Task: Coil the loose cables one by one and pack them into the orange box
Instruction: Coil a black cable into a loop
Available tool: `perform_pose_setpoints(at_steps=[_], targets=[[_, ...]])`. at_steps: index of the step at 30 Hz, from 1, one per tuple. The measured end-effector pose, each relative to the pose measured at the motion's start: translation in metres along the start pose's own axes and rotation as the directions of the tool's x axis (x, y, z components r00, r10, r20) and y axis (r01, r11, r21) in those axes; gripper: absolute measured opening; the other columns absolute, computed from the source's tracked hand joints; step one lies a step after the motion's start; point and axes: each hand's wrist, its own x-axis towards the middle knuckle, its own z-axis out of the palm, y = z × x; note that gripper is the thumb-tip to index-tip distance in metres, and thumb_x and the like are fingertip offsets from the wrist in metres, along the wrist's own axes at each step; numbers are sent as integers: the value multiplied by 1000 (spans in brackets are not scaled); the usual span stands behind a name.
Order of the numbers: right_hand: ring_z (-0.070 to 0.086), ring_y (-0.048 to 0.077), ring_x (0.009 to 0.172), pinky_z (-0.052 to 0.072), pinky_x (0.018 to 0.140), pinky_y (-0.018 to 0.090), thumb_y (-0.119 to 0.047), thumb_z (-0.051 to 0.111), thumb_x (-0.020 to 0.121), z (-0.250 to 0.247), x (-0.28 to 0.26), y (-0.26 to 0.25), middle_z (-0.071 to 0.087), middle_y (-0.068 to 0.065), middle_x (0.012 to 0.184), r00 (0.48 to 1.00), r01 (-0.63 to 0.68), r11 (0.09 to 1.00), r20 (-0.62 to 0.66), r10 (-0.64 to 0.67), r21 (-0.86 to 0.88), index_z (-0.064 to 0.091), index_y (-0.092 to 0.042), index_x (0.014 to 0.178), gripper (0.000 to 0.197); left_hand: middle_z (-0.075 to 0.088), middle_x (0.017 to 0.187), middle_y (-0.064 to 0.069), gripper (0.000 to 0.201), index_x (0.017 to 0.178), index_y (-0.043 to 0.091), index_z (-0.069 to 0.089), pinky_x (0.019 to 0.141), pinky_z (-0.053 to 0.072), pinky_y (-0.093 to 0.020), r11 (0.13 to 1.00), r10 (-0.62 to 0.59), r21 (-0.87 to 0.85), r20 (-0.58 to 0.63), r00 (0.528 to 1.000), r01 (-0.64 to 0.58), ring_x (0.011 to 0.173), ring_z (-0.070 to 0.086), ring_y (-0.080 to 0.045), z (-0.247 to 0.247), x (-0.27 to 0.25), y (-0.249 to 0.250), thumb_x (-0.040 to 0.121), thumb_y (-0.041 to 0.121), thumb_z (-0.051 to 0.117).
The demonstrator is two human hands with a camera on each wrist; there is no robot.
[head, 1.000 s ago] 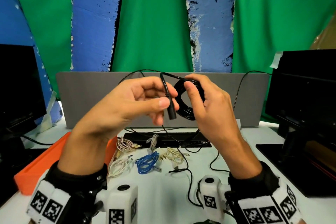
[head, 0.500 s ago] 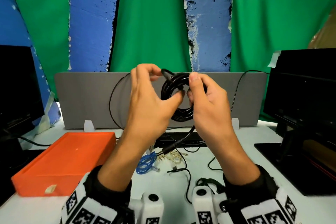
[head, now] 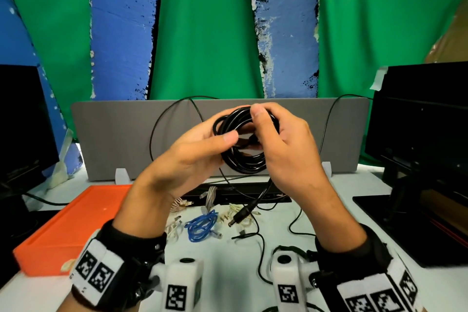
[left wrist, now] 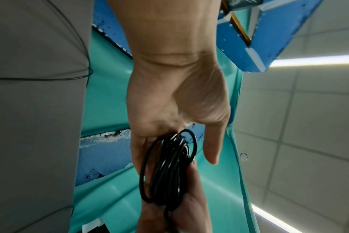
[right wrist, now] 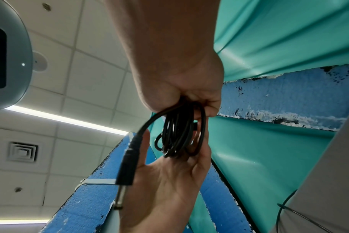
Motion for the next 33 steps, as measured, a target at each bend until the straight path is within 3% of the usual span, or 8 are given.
perform_pose_setpoints(at_steps=[5,9,14,17,21,24,29,33], targets=[[67,3,91,53,83,31,-30,51,104,-9,1,-2,73,-11,94,997,71,997,-1,-71,-12,70,-20,107,21,75,100,-7,52,111,9,70,98,51,-39,718,-174,637,-226,958,281,93,71,-18,2,6,3,94,55,52],[68,3,93,51,81,19,-26,52,104,-9,0,-4,73,-10,96,994,95,995,57,-97,32,69,-18,109,20,70,68,-10,53,75,9,69,52,40,-30,486,-61,782,-416,907,391,47,49,-14,16,10,-4,92,56,51],[58,-8,62,40,58,6,-19,49,105,-5,3,-4,60,-28,61,994,12,995,103,-23,101,67,-15,98,20,64,75,2,5,88,23,56,57,47,-27,667,243,709,-498,832,230,63,57,-10,29,19,-18,92,20,57],[51,-4,58,38,57,10,-27,48,105,-11,5,-1,56,-26,59,991,14,999,130,-21,51,63,-28,88,23,65,84,3,12,103,24,55,65,49,-32,670,242,717,-457,856,193,71,59,-13,30,19,-18,94,17,55],[47,-1,56,37,58,13,-31,46,106,-16,7,0,54,-21,57,990,-2,999,142,-5,52,59,-36,77,31,63,106,21,38,134,40,42,83,46,-9,674,190,725,-359,914,144,95,56,13,30,12,-9,98,42,53],[46,0,59,38,60,17,-34,45,106,-16,7,0,54,-20,60,987,-4,999,158,-2,41,67,-32,92,26,67,78,3,34,122,43,55,68,47,-23,760,238,647,-378,895,71,74,61,0,38,9,-3,99,55,34],[46,8,66,39,62,21,-38,37,108,-6,0,-5,51,-12,66,982,-11,993,186,-11,119,61,-34,86,33,59,58,4,30,99,24,66,54,47,-36,596,525,803,-396,753,7,53,56,-16,36,12,-7,104,40,42],[66,16,89,53,90,41,-48,40,104,-3,-3,-4,68,4,92,975,-150,960,198,104,236,61,-19,112,37,57,59,-3,36,85,17,60,57,45,-47,553,619,833,-431,656,26,57,56,-25,30,11,-6,104,41,42]])
